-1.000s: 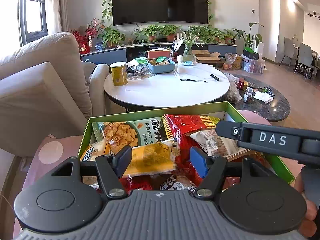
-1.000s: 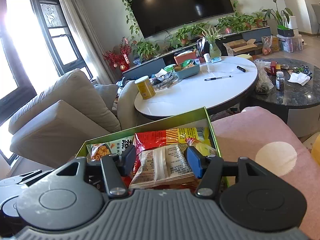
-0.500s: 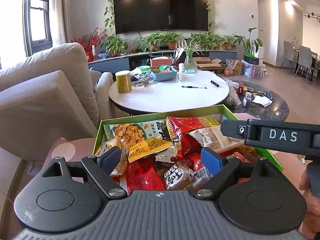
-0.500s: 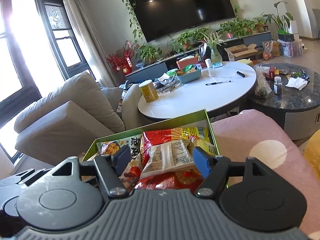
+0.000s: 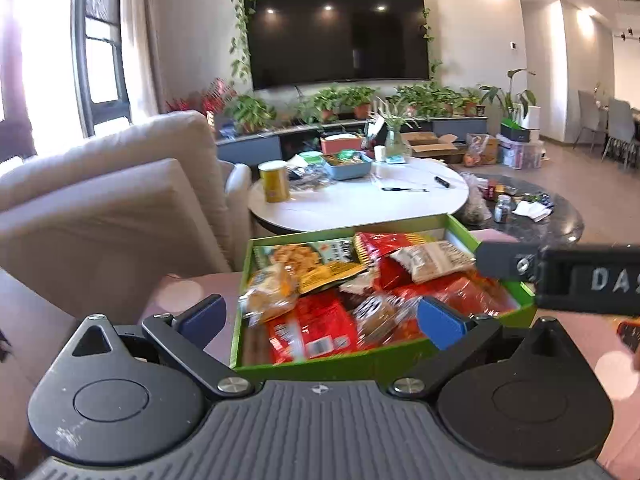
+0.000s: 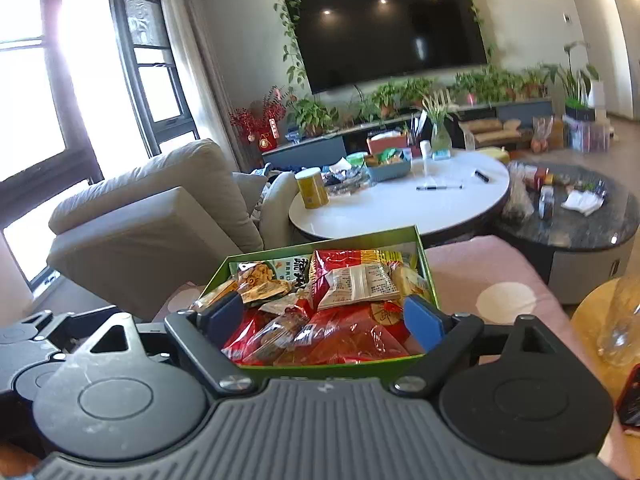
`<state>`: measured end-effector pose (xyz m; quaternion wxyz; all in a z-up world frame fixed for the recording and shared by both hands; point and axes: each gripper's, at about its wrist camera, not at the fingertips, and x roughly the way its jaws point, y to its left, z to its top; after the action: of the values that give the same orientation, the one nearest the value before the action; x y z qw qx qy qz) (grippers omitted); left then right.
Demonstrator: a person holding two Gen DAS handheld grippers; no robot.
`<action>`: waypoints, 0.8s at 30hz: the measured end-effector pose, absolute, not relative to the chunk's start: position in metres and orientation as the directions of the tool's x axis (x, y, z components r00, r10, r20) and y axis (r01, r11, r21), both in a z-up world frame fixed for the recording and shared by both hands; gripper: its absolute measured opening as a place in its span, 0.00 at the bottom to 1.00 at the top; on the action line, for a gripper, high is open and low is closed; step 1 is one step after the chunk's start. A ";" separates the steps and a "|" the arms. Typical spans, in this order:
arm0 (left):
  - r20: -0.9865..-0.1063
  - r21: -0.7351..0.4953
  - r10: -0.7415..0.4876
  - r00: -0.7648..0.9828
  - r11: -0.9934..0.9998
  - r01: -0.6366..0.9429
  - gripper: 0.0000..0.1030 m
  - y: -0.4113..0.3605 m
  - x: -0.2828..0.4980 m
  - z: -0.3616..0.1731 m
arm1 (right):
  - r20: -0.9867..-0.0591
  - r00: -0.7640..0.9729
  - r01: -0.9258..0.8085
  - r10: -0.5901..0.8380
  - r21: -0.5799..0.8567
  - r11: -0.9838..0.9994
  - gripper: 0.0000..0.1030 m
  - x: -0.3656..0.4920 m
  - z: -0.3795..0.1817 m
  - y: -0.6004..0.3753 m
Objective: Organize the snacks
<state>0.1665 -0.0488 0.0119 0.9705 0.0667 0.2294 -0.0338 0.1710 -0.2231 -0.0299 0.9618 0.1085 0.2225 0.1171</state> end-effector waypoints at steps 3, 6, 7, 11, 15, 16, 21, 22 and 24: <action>-0.441 0.120 -0.008 0.898 0.991 0.067 1.00 -0.044 0.150 0.013 | -0.396 0.877 -0.189 0.273 0.238 0.953 0.77 0.159 -0.025 -0.219; -0.444 0.095 -0.006 0.896 0.994 0.053 1.00 -0.035 0.134 0.014 | -0.388 0.880 -0.195 0.275 0.233 0.953 0.77 0.149 -0.022 -0.216; -0.445 0.092 -0.001 0.896 0.995 0.047 1.00 -0.033 0.129 0.015 | -0.385 0.881 -0.197 0.276 0.231 0.953 0.77 0.147 -0.021 -0.216; -0.416 0.086 0.038 0.909 0.996 -0.002 1.00 -0.025 0.111 0.020 | -0.371 0.885 -0.212 0.281 0.216 0.953 0.77 0.134 -0.017 -0.211; -0.375 0.054 0.052 0.926 0.998 -0.034 1.00 -0.017 0.091 0.023 | -0.350 0.892 -0.222 0.285 0.207 0.953 0.77 0.117 -0.012 -0.210; -0.371 0.043 0.048 0.927 0.998 -0.035 1.00 -0.015 0.086 0.024 | -0.345 0.894 -0.224 0.285 0.205 0.953 0.77 0.113 -0.012 -0.209; -0.362 0.035 0.052 0.931 0.998 -0.042 1.00 -0.012 0.066 0.023 | -0.333 0.898 -0.236 0.286 0.184 0.954 0.77 0.096 -0.013 -0.206; -0.360 0.036 0.056 0.931 0.998 -0.046 1.00 -0.011 0.062 0.023 | -0.332 0.899 -0.237 0.287 0.181 0.954 0.77 0.091 -0.014 -0.205; -0.358 0.039 0.059 0.932 0.998 -0.048 1.00 -0.012 0.055 0.022 | -0.333 0.897 -0.241 0.289 0.179 0.954 0.77 0.085 -0.017 -0.204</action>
<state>0.0546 -0.0121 0.0217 0.9827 0.0150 0.1823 0.0271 0.0847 -0.2035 -0.0169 0.9717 0.0667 0.1809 0.1362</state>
